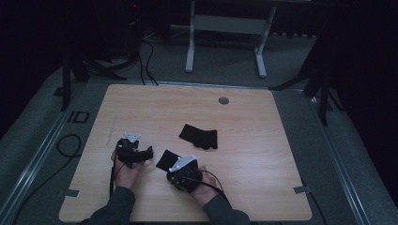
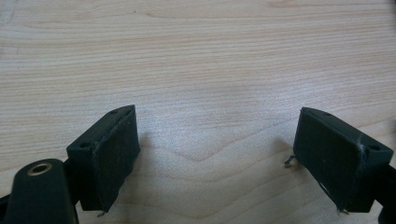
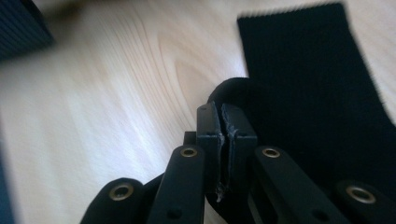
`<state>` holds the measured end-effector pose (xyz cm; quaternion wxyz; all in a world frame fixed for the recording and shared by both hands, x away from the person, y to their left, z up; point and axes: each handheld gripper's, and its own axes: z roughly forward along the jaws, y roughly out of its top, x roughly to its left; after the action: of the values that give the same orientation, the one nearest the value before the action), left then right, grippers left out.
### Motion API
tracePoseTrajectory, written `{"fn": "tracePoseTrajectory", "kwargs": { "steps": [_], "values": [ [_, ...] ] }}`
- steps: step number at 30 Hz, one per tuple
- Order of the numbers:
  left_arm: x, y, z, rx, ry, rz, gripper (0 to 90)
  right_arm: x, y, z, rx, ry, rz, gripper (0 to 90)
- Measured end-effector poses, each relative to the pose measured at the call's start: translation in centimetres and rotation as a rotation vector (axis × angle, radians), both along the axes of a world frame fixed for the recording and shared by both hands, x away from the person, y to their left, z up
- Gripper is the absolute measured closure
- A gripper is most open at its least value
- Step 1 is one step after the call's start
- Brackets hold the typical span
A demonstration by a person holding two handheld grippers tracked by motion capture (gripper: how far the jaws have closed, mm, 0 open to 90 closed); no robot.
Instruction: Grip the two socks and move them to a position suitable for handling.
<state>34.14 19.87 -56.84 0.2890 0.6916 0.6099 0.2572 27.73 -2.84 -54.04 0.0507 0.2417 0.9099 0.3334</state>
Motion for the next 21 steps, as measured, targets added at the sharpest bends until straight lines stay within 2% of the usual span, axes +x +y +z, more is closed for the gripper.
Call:
{"fn": "tracePoseTrajectory", "kwargs": {
  "steps": [2, 5, 8, 13, 15, 21],
  "values": [
    [0.0, 0.0, 0.0, 0.000, 0.000, 0.000, 14.8, 0.1, -0.8, 1.0, 0.067, 0.007, -0.029, 86.3],
    [0.0, 0.0, 0.0, 0.000, -0.001, 0.001, 14.8, 0.4, -2.7, 2.7, 0.149, -0.010, -0.091, 86.1],
    [0.0, 0.0, 0.0, 0.000, -0.001, 0.001, 14.7, 0.8, -4.6, 3.8, 0.180, -0.025, -0.154, 85.8],
    [0.0, -0.1, 0.0, -0.001, -0.002, 0.000, 14.7, 1.6, -8.3, 4.4, 0.210, -0.035, -0.257, 85.1],
    [0.0, -0.1, 0.0, -0.001, -0.003, 0.000, 14.7, 1.8, -9.8, 4.3, 0.207, -0.038, -0.297, 84.5],
    [0.0, -0.1, 0.0, 0.002, -0.001, -0.004, 14.8, 1.8, -13.1, 3.9, 0.181, -0.046, -0.366, 80.6]
  ]
}}
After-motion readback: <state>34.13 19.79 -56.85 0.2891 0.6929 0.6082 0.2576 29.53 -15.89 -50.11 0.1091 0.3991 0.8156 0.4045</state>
